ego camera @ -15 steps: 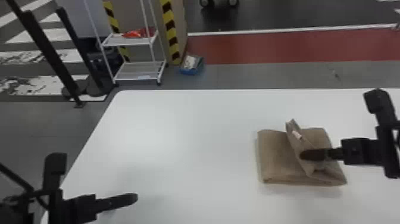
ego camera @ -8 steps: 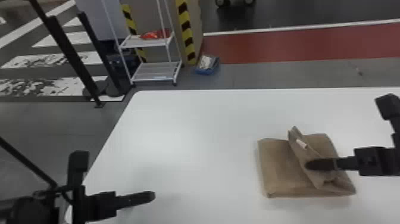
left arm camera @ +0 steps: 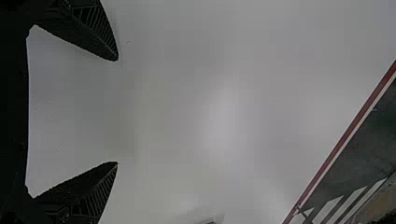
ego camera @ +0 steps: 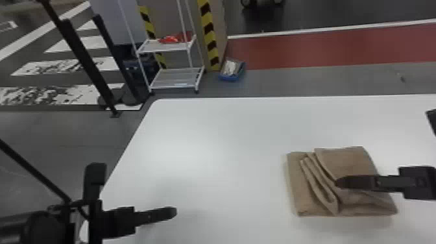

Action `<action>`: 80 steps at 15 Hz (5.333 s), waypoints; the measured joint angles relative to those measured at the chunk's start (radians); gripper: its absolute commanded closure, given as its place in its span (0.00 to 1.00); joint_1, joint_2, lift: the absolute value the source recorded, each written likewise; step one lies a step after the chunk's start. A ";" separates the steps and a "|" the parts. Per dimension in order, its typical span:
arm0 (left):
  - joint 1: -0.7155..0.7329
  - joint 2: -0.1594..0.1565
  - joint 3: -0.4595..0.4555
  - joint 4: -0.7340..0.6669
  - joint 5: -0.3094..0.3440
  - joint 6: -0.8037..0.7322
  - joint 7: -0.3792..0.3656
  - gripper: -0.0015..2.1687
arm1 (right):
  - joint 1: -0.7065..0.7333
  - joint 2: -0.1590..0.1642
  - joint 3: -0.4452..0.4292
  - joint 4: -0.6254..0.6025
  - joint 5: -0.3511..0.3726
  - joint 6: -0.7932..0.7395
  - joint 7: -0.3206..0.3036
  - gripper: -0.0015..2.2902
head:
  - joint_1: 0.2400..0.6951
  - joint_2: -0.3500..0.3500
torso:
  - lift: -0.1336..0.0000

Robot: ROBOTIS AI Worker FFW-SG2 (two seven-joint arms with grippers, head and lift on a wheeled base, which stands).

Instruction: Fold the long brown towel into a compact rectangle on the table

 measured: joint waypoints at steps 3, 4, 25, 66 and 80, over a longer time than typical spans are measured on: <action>-0.005 -0.001 0.000 0.008 0.000 0.000 -0.001 0.04 | 0.010 0.016 -0.105 -0.001 -0.148 0.000 0.045 0.13 | 1.00 0.89 | 0.08; -0.005 -0.001 0.000 0.008 0.000 0.000 0.000 0.04 | 0.014 0.016 -0.134 -0.001 -0.173 0.000 0.054 0.23 | 1.00 0.88 | 0.08; -0.017 0.008 -0.005 0.015 -0.008 0.002 -0.003 0.04 | -0.141 -0.031 0.056 0.250 0.173 0.000 -0.038 0.89 | 1.00 0.75 | 0.08; -0.055 0.007 -0.020 0.088 -0.021 -0.025 0.001 0.04 | -0.528 0.047 0.633 0.548 0.515 0.000 0.226 0.15 | 1.00 0.88 | 0.08; -0.045 0.006 -0.015 0.087 -0.021 -0.040 -0.005 0.04 | -0.581 0.114 0.799 0.655 0.619 0.000 0.240 0.28 | 1.00 0.91 | 0.08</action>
